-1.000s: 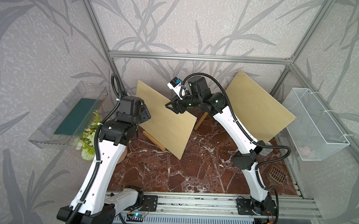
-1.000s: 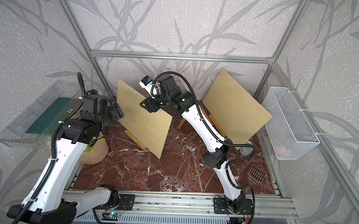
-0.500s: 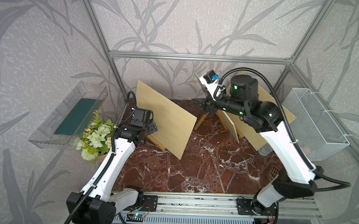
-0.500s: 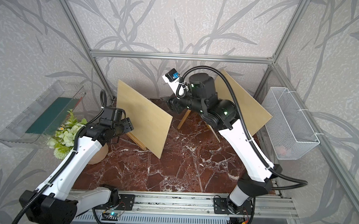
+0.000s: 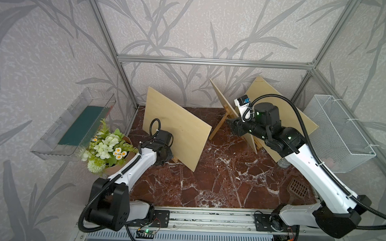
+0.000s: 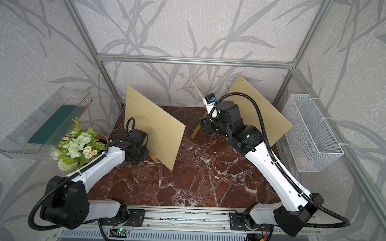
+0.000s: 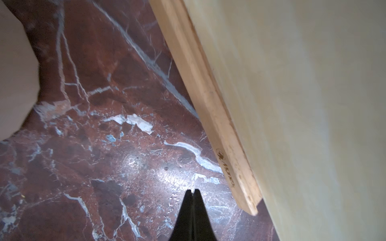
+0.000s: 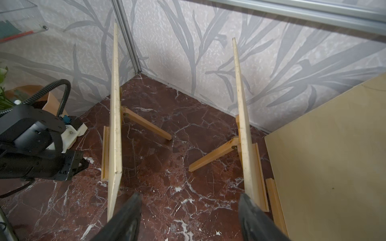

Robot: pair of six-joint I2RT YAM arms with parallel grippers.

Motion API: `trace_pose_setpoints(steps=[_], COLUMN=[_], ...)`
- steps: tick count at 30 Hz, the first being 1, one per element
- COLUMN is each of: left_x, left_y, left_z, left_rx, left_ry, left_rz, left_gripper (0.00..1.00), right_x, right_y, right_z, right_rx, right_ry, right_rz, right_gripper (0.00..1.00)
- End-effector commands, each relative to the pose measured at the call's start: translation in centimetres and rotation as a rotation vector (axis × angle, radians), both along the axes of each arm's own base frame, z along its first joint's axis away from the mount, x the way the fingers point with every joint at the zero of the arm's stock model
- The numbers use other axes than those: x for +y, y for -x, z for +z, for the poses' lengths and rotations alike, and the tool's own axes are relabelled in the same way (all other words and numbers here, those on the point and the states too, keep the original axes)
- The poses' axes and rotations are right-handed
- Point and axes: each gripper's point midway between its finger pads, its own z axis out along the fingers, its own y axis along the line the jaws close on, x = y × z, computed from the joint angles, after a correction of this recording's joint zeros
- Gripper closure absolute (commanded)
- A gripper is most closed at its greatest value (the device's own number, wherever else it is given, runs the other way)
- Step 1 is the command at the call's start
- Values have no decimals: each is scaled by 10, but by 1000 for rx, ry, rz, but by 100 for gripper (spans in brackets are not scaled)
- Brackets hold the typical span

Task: Assemble the easel
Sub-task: Move the easel to the center of the board.

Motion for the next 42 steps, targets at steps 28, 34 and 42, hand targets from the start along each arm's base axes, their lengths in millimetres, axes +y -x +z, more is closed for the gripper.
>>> trace_pose_setpoints(steps=[28,34,42], left_x=[-57,-67,-71], left_y=[-153,-187,-200], left_z=[-69,-75,-55], left_rx=[-6,-16,-53], left_ry=[142,170,185], left_rz=[41,73,79], left_gripper=[100,100,100], right_x=[7,9,-30], right_y=[1,-10,-47], right_z=[-3,-2,23], right_rx=[116,143,130], right_ry=[4,34,-10], right_rz=[103,86,-80], right_gripper=[28,28,28])
